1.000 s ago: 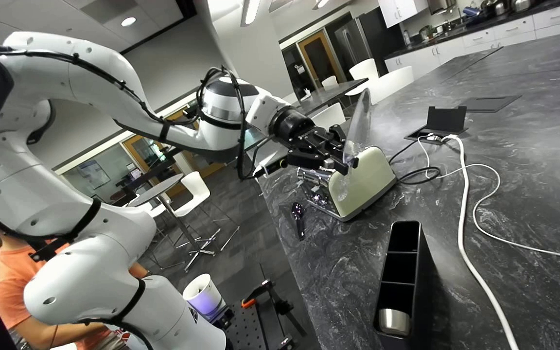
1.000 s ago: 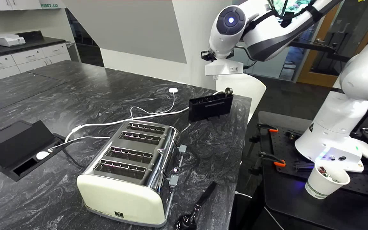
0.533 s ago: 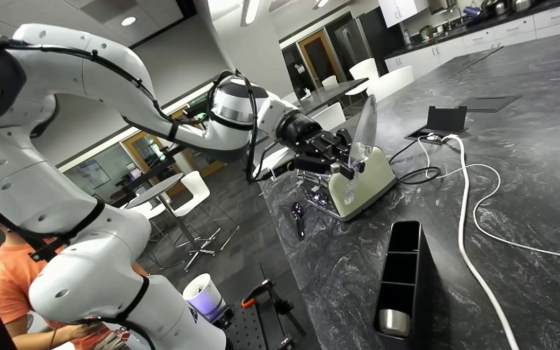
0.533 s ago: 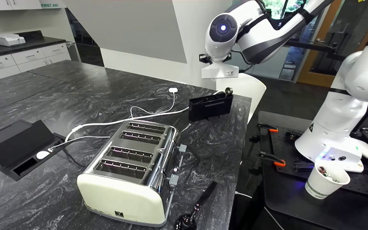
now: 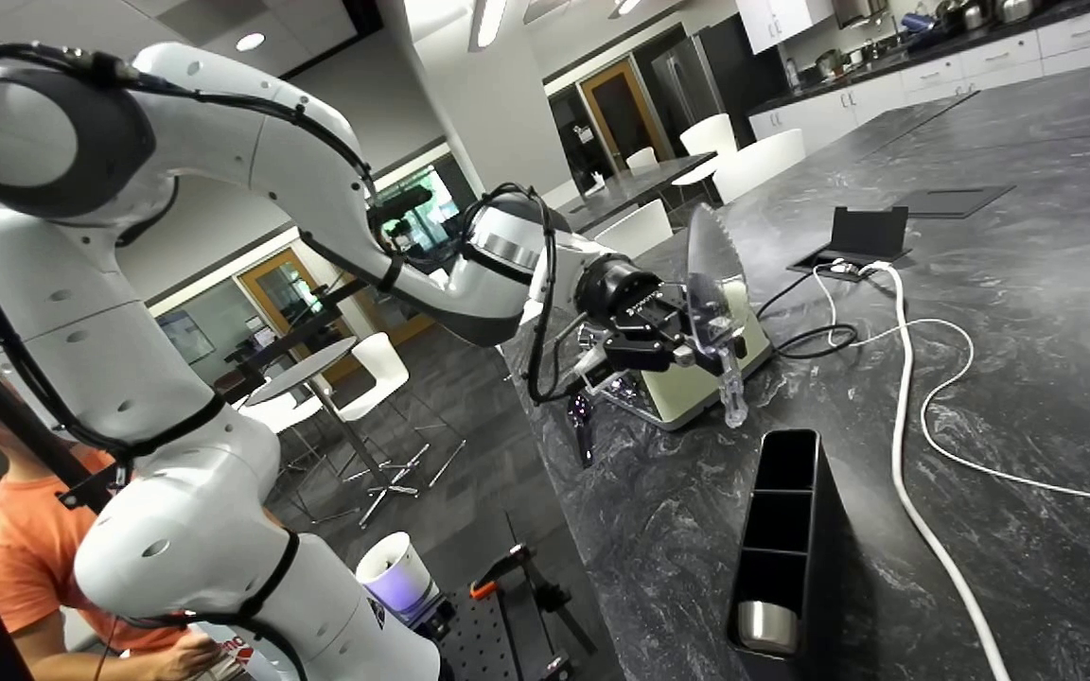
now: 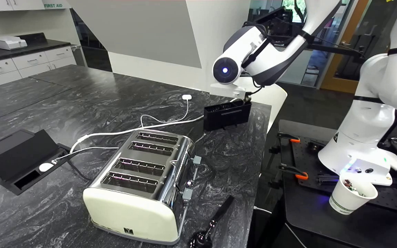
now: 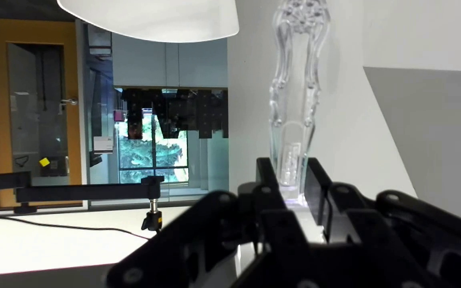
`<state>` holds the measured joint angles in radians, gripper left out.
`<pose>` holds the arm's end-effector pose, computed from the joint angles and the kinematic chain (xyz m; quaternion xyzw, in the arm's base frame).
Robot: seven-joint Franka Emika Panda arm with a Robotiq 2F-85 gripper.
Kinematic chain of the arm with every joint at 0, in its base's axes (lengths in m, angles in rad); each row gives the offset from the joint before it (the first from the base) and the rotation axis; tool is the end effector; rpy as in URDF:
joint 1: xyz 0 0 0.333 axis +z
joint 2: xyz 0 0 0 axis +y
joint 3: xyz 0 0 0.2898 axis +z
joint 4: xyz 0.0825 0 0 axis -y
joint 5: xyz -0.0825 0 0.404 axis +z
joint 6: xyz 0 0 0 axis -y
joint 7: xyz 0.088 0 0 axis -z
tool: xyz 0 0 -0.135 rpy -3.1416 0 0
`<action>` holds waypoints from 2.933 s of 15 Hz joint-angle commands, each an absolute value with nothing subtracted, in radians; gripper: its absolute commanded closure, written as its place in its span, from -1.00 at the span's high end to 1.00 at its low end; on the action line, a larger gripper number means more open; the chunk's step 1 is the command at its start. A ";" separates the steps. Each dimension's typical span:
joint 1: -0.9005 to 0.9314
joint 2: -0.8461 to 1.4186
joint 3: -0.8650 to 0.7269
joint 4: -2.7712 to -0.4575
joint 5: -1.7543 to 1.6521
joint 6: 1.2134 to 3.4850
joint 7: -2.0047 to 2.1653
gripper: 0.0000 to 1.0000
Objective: Put the cake slicer and the spoon in the black basket respectively then move the basket slightly away from you
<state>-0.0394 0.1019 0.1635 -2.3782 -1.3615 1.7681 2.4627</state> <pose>0.4854 -0.0518 0.2399 0.5924 -0.5449 0.4359 0.4026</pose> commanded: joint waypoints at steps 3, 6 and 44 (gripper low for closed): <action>0.009 0.284 0.089 -2.271 -1.369 1.697 2.578 -0.88; 0.004 0.353 0.066 -2.228 -1.359 1.703 2.587 -0.88; 0.039 0.507 0.064 -2.173 -1.247 1.679 2.598 -0.88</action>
